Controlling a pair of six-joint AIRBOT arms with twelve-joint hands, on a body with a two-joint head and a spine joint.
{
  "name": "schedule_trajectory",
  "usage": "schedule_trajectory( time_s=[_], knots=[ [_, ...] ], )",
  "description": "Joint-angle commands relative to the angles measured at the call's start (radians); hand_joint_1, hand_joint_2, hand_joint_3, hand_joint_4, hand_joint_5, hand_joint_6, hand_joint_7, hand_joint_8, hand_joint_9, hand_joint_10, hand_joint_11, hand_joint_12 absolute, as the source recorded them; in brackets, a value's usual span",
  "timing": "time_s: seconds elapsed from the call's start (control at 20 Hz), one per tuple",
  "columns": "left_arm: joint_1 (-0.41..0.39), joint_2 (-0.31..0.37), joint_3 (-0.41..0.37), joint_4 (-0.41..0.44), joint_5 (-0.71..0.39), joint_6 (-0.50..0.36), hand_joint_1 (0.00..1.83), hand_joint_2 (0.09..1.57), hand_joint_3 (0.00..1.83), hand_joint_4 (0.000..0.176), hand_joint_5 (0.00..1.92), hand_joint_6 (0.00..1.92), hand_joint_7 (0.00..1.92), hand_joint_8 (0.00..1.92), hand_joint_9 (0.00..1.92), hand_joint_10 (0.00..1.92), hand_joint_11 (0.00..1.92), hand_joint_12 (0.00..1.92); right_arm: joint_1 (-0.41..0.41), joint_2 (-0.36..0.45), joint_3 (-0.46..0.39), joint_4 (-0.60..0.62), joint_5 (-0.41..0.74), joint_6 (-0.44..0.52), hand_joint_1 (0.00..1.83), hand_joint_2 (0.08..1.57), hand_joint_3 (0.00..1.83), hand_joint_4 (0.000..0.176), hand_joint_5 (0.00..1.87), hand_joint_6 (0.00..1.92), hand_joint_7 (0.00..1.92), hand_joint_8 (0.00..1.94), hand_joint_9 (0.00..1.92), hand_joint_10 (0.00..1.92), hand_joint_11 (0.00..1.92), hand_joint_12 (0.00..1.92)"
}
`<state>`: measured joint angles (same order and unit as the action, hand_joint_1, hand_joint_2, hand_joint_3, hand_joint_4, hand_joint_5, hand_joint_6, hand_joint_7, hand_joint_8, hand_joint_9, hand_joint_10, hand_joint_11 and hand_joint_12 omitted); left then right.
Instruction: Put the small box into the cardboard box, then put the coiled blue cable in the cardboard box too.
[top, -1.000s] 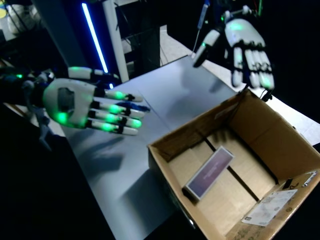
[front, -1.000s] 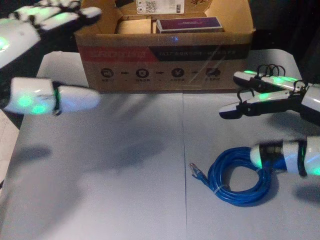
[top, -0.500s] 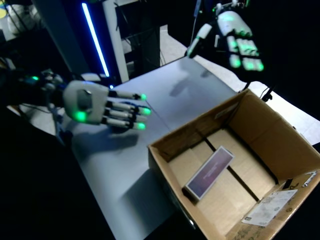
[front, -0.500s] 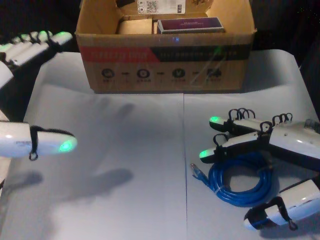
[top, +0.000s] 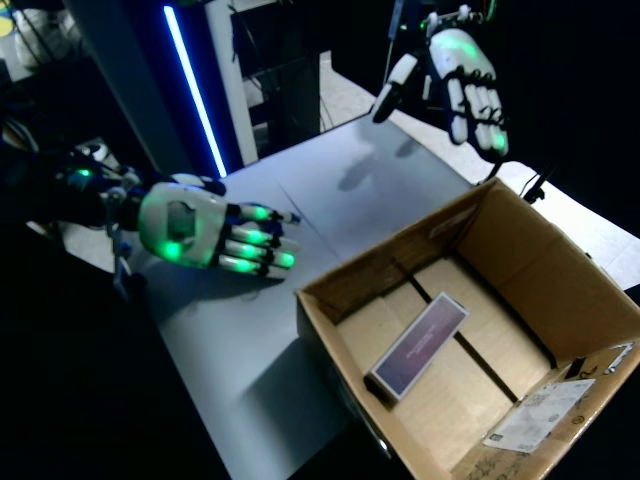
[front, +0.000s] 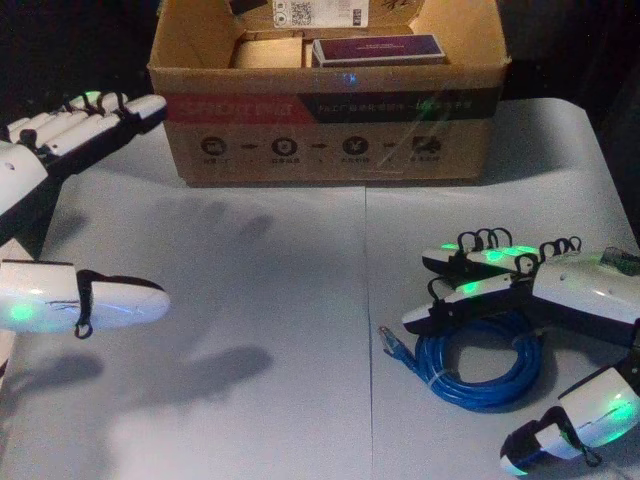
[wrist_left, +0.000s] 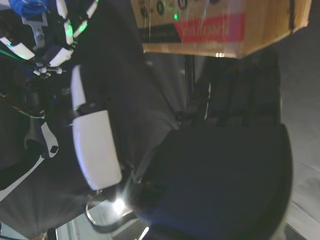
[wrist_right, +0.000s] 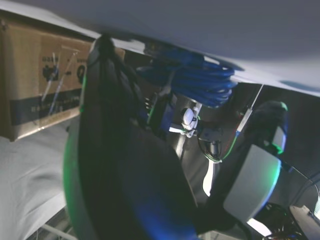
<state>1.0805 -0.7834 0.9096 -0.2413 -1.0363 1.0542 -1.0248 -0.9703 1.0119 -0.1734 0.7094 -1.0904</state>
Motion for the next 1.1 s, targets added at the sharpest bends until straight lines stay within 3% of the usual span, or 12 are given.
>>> schedule_trajectory(
  time_s=[0.0,0.2,0.25,0.45,0.5,0.6,0.65,0.75,0.85,0.9,1.0,1.05],
  knots=[
    [-0.003,-0.005,0.000,-0.004,-0.124,-0.007,0.52,0.84,0.00,0.176,0.05,0.01,0.03,0.00,0.04,0.00,0.09,0.04,0.012,-0.003,0.005,0.010,0.094,0.008,0.91,0.76,0.02,0.176,0.00,0.00,0.00,0.00,0.00,0.00,0.00,0.00],
    [0.000,-0.014,0.003,-0.004,-0.125,-0.021,0.55,0.82,0.00,0.176,0.05,0.00,0.04,0.00,0.05,0.00,0.10,0.05,0.012,-0.025,0.028,0.008,0.056,0.008,1.04,0.82,0.00,0.176,0.19,0.00,0.00,0.00,0.06,0.01,0.07,0.06],
    [0.001,-0.015,0.003,-0.004,-0.125,-0.021,0.55,0.82,0.00,0.176,0.05,0.00,0.04,0.00,0.05,0.00,0.10,0.05,0.012,-0.031,0.033,0.004,0.045,0.008,1.07,0.84,0.00,0.176,0.24,0.00,0.08,0.00,0.14,0.00,0.00,0.56],
    [0.003,-0.016,0.003,-0.004,-0.130,-0.027,0.55,0.82,0.00,0.176,0.07,0.01,0.06,0.01,0.06,0.01,0.10,0.05,0.012,-0.036,0.043,-0.004,0.013,0.008,1.22,0.95,0.00,0.176,0.36,0.00,0.26,0.00,0.44,0.02,0.09,1.03],
    [0.004,-0.017,0.003,-0.004,-0.130,-0.029,0.57,0.83,0.00,0.176,0.08,0.01,0.06,0.01,0.07,0.01,0.10,0.05,0.012,-0.036,0.044,-0.005,0.007,0.008,1.46,1.01,0.00,0.176,0.40,0.00,0.31,0.00,0.54,0.04,0.14,1.27],
    [0.007,-0.017,0.003,-0.004,-0.130,-0.033,0.55,0.83,0.00,0.176,0.08,0.00,0.08,0.01,0.09,0.01,0.13,0.06,0.012,-0.036,0.045,-0.010,0.000,0.008,1.56,0.99,0.00,0.088,0.58,0.00,0.47,0.01,0.74,0.16,0.35,1.46],
    [0.009,-0.017,0.003,-0.004,-0.131,-0.036,0.56,0.84,0.01,0.176,0.08,0.00,0.08,0.01,0.09,0.01,0.13,0.06,0.012,-0.036,0.045,-0.012,-0.002,0.008,1.55,0.99,0.00,0.047,0.64,0.00,0.53,0.00,0.58,0.63,0.41,1.56],
    [0.013,-0.018,0.005,-0.004,-0.135,-0.045,0.56,0.84,0.00,0.176,0.08,0.00,0.09,0.01,0.10,0.01,0.14,0.06,0.012,-0.036,0.046,-0.014,-0.006,0.008,1.54,1.00,0.00,0.013,0.68,0.00,0.58,0.03,0.43,1.16,0.45,1.75],
    [0.015,-0.020,0.007,-0.004,-0.136,-0.051,0.55,0.84,0.00,0.176,0.09,0.01,0.10,0.01,0.11,0.01,0.15,0.07,0.012,-0.036,0.047,-0.014,-0.009,0.008,1.54,1.01,0.00,0.000,0.73,0.00,0.61,0.08,0.44,1.32,0.52,1.81],
    [0.016,-0.021,0.007,-0.004,-0.136,-0.053,0.55,0.84,0.00,0.176,0.10,0.01,0.11,0.01,0.11,0.01,0.15,0.07,0.012,-0.036,0.048,-0.015,-0.011,0.008,1.60,1.11,0.01,0.000,0.74,0.00,0.39,0.72,0.67,1.42,0.57,1.87],
    [0.017,-0.022,0.009,-0.004,-0.137,-0.057,0.55,0.85,0.00,0.176,0.10,0.00,0.10,0.01,0.11,0.01,0.15,0.07,0.012,-0.036,0.049,-0.016,-0.014,0.008,1.61,1.14,0.00,0.000,0.79,0.01,0.26,1.34,0.73,1.45,0.63,1.92],
    [0.017,-0.023,0.011,-0.004,-0.137,-0.061,0.55,0.85,0.00,0.176,0.11,0.01,0.11,0.01,0.12,0.01,0.16,0.07,0.012,-0.036,0.050,-0.016,-0.016,0.008,1.33,1.25,0.01,0.000,0.90,0.07,0.64,1.52,0.54,1.78,0.68,1.88]
  ],
)
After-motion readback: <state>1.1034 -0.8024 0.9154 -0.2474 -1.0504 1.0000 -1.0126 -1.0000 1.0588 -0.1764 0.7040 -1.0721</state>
